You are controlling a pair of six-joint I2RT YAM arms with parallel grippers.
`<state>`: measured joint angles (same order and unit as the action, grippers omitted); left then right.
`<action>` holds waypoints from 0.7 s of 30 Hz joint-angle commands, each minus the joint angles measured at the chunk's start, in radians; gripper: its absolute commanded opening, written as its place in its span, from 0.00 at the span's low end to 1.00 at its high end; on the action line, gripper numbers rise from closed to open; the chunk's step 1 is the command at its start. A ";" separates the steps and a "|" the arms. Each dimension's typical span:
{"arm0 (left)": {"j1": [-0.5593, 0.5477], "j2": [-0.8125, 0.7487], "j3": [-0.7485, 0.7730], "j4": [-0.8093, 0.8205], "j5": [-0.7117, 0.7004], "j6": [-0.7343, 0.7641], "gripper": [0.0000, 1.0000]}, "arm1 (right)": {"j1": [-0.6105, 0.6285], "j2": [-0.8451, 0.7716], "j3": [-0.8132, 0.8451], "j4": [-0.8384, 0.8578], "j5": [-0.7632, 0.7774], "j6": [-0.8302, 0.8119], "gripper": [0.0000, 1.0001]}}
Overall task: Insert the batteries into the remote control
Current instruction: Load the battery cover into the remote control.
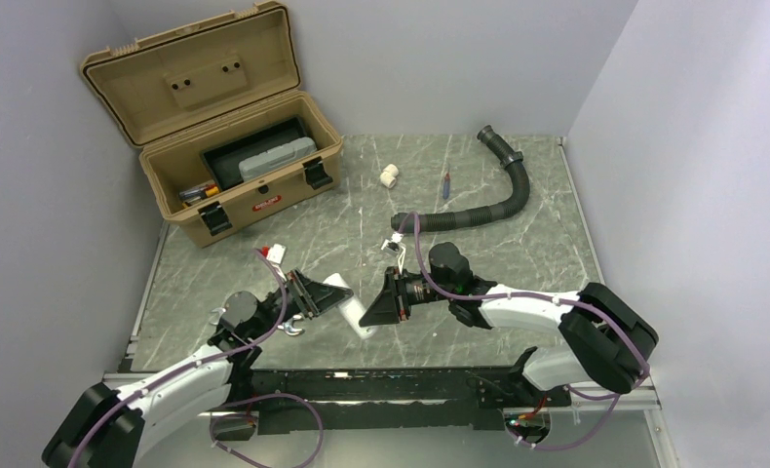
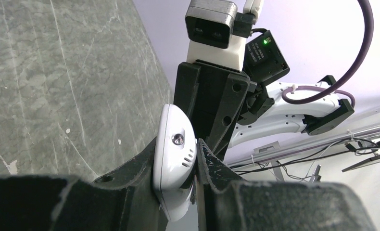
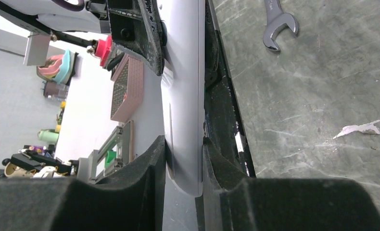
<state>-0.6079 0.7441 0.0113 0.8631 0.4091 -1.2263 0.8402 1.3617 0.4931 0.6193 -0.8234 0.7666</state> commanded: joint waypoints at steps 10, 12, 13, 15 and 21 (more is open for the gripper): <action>-0.005 0.048 0.026 0.237 0.040 -0.049 0.00 | 0.024 -0.005 0.038 0.039 0.006 -0.031 0.44; -0.006 0.042 0.027 0.227 0.037 -0.047 0.00 | 0.026 -0.002 0.039 0.043 0.008 -0.029 0.47; -0.006 0.039 0.028 0.223 0.037 -0.046 0.00 | 0.028 -0.002 0.042 0.042 0.010 -0.030 0.47; -0.006 0.034 0.029 0.216 0.036 -0.044 0.00 | 0.028 0.002 0.045 0.043 0.010 -0.030 0.47; -0.005 0.028 0.029 0.206 0.036 -0.040 0.00 | 0.028 0.015 0.047 0.066 0.002 -0.020 0.14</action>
<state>-0.6094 0.7929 0.0113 0.9771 0.4324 -1.2385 0.8665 1.3590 0.5095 0.6247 -0.8284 0.7692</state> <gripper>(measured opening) 0.300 0.258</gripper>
